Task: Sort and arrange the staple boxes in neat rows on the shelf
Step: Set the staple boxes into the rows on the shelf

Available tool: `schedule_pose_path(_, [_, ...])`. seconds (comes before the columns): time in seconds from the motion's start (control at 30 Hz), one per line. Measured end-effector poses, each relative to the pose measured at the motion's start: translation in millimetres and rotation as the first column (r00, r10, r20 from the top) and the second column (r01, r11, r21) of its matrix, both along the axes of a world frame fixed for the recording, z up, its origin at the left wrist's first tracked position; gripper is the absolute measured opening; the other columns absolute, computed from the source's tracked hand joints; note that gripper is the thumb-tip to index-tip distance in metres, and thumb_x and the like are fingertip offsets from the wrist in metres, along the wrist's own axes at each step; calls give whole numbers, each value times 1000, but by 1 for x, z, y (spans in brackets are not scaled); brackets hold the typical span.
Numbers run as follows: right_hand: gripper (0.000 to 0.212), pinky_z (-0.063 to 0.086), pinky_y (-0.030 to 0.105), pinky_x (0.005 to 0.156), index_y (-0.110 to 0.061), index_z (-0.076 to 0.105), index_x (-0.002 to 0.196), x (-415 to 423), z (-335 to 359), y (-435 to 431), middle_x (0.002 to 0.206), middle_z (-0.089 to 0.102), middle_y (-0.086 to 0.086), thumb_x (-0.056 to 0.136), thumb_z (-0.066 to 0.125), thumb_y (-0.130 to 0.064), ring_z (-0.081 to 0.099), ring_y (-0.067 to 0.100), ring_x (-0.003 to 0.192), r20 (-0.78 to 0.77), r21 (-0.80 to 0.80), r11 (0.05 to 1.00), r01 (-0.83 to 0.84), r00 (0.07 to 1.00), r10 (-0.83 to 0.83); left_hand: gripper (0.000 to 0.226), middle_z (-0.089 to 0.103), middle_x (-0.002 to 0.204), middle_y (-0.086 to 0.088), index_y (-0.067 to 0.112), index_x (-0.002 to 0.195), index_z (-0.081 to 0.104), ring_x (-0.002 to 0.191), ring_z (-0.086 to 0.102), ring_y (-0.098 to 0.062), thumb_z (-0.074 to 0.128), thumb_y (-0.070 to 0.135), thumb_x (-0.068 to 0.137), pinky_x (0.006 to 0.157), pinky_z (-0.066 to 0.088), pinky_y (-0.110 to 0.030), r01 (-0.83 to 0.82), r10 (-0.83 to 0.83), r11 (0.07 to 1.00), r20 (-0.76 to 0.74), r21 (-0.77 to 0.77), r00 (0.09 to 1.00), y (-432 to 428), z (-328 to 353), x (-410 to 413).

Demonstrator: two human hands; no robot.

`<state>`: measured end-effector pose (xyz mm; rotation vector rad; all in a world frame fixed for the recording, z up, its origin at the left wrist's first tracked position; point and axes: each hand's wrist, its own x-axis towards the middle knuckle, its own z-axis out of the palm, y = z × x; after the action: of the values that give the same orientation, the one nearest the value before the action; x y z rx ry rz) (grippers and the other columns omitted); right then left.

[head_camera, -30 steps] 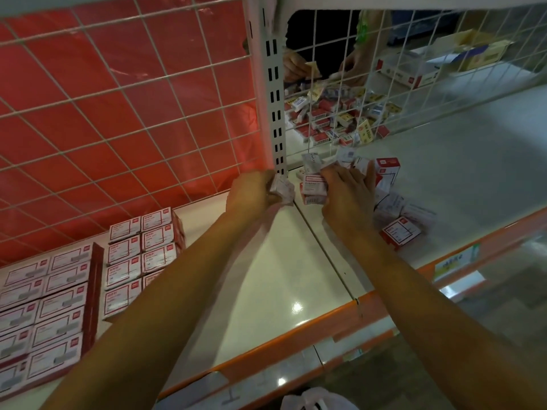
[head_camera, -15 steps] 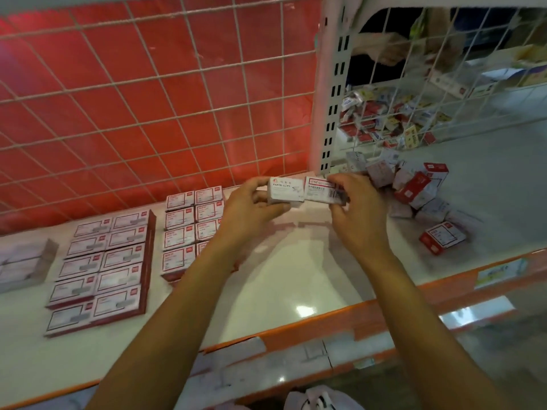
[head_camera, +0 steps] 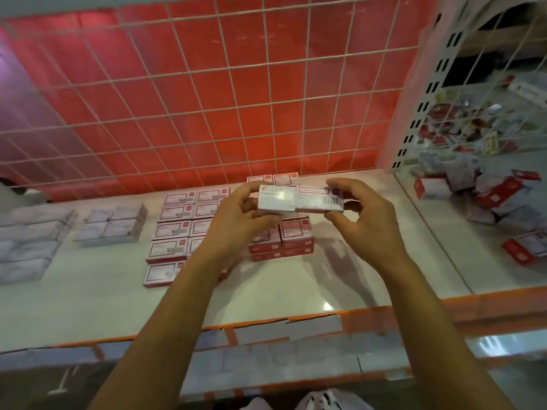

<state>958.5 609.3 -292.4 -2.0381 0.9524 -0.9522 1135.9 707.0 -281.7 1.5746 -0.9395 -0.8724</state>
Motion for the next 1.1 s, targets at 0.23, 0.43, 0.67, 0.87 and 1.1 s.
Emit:
schedule_pose_path(0.23, [13,56,20,68,-26,65,97,37,2,44,88,71,-13,94,53,-21,67,4,83,245,419,899,-131,969,27,47,69,108,10,26,113,58,97,68,-5,72,-1,78,74,55,-19,-70,70,998,-7,4,998,48,-2,43])
schedule_pose_path(0.43, [23,49,22,46,-16,67,97,59,0,67,69,68,-7,97,47,-26,57,2,53,270,591,795,-136,962,-36,53,70,112,2,16,120,55,101,67,-12,74,-4,75,84,56,-29,-81,82,996,-49,24,995,71,-11,62])
schedule_pose_path(0.67, [20,49,24,49,-16,67,100,62,-8,76,81,70,-1,96,48,-25,59,14,57,234,598,792,-125,972,-24,52,70,112,4,20,118,57,100,68,-12,72,-7,75,76,57,-27,-70,77,996,-128,57,989,86,-22,66])
schedule_pose_path(0.87, [20,51,22,53,-21,65,108,58,-13,80,90,72,-5,95,53,-12,64,11,62,211,609,772,-184,975,67,50,70,112,6,23,115,57,101,68,-10,73,-3,75,82,57,-29,-59,70,995,-142,81,987,87,-28,66])
schedule_pose_path(1.1, [53,55,26,86,-33,52,118,62,-22,76,116,63,-17,79,71,-3,58,0,109,19,512,843,-165,983,182,52,70,112,7,23,117,57,102,67,-10,73,-3,75,83,57,-29,-63,75,995,-159,82,984,87,-30,67])
